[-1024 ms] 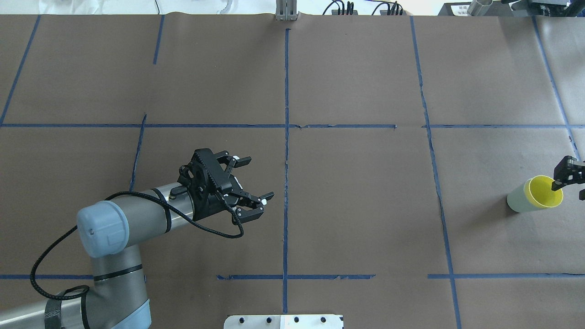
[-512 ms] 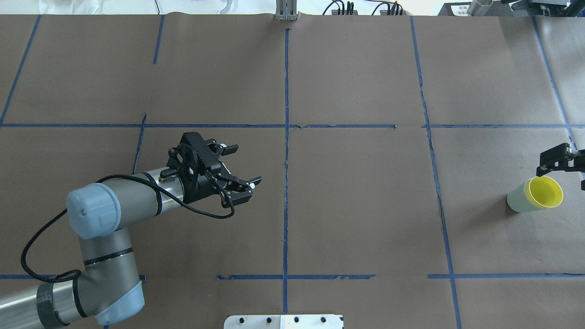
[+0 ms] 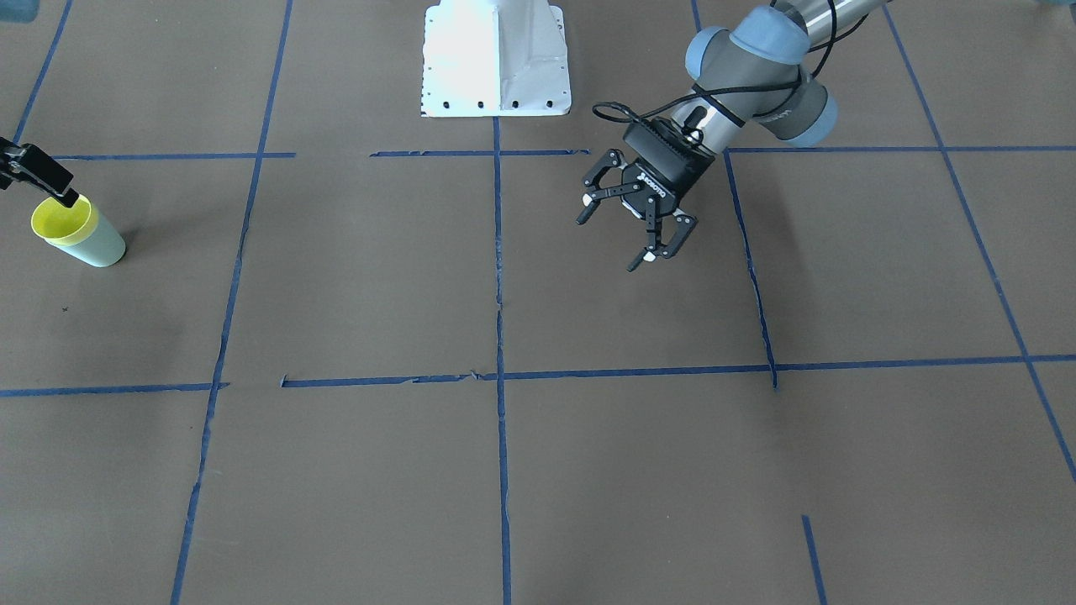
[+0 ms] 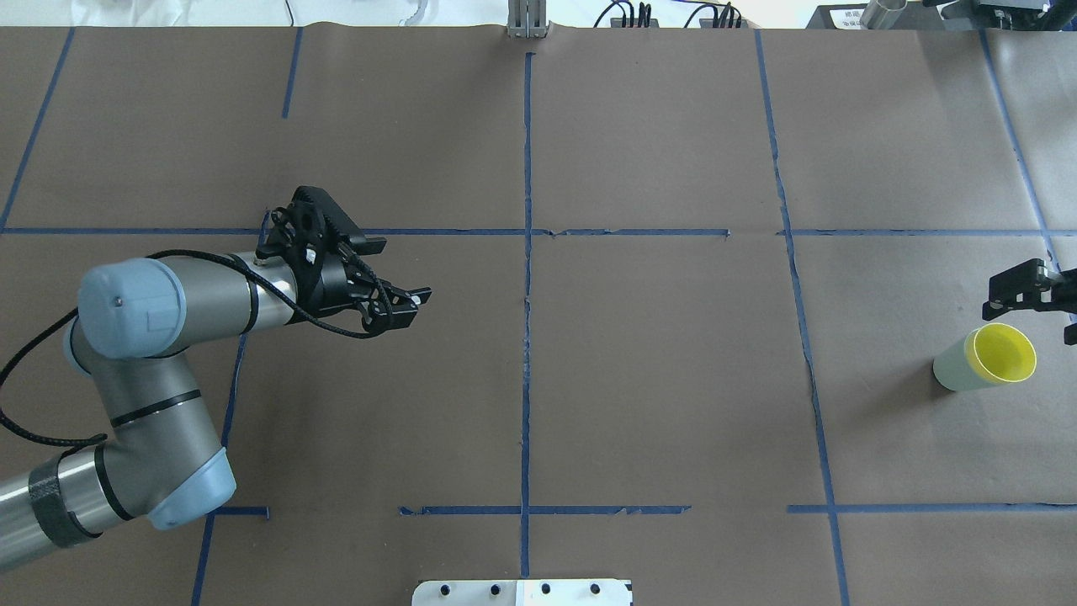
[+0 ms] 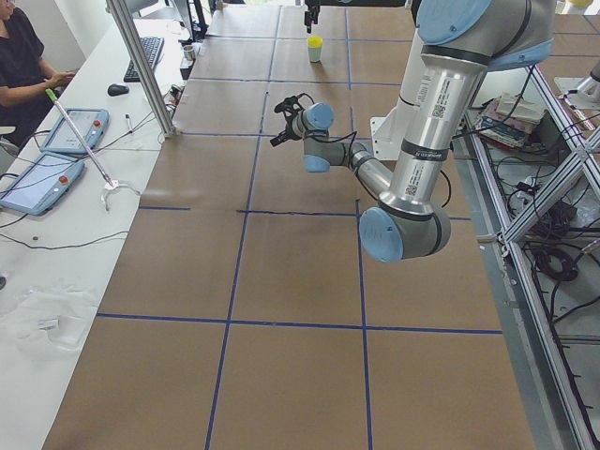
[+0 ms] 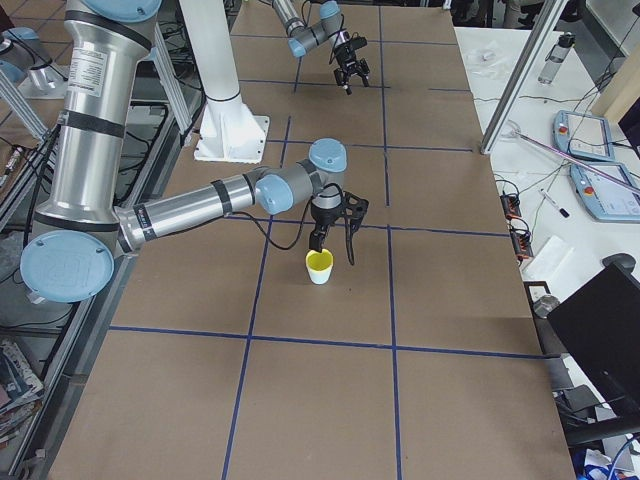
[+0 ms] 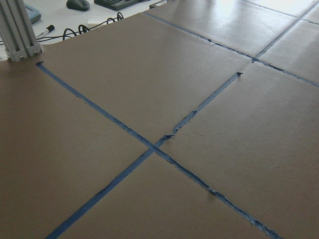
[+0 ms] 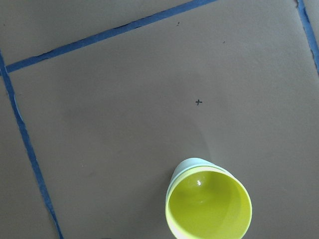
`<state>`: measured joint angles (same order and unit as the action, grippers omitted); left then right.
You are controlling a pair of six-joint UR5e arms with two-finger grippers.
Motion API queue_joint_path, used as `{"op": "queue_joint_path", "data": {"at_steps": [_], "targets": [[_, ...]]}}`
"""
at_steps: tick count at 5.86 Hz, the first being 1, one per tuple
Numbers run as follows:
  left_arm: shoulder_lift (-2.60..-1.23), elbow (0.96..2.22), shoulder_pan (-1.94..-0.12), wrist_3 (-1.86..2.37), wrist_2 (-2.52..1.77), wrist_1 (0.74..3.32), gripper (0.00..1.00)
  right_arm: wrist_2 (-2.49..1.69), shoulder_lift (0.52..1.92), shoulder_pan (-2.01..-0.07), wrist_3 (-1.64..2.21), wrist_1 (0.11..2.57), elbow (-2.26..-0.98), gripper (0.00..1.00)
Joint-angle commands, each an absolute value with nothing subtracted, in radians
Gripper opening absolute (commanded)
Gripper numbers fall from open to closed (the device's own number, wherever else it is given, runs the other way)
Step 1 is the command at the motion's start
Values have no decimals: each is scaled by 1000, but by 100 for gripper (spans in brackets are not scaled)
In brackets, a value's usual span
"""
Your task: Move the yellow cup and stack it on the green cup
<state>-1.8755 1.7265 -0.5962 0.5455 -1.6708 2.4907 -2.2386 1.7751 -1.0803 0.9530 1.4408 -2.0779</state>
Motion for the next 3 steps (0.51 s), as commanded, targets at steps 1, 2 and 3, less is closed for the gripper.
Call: {"op": "queue_joint_path", "data": {"at_steps": [1, 2, 3], "targets": [[-1821, 1726, -708, 560, -1762, 2328, 99, -2240, 1773, -1110, 847, 1443, -2069, 100], [-1827, 1730, -821, 557, -1924, 2104, 99, -2246, 1773, -1142, 806, 1443, -2069, 100], [-1822, 1732, -919, 554, -2068, 2048, 99, -2255, 1772, -1191, 734, 1445, -2050, 100]]}}
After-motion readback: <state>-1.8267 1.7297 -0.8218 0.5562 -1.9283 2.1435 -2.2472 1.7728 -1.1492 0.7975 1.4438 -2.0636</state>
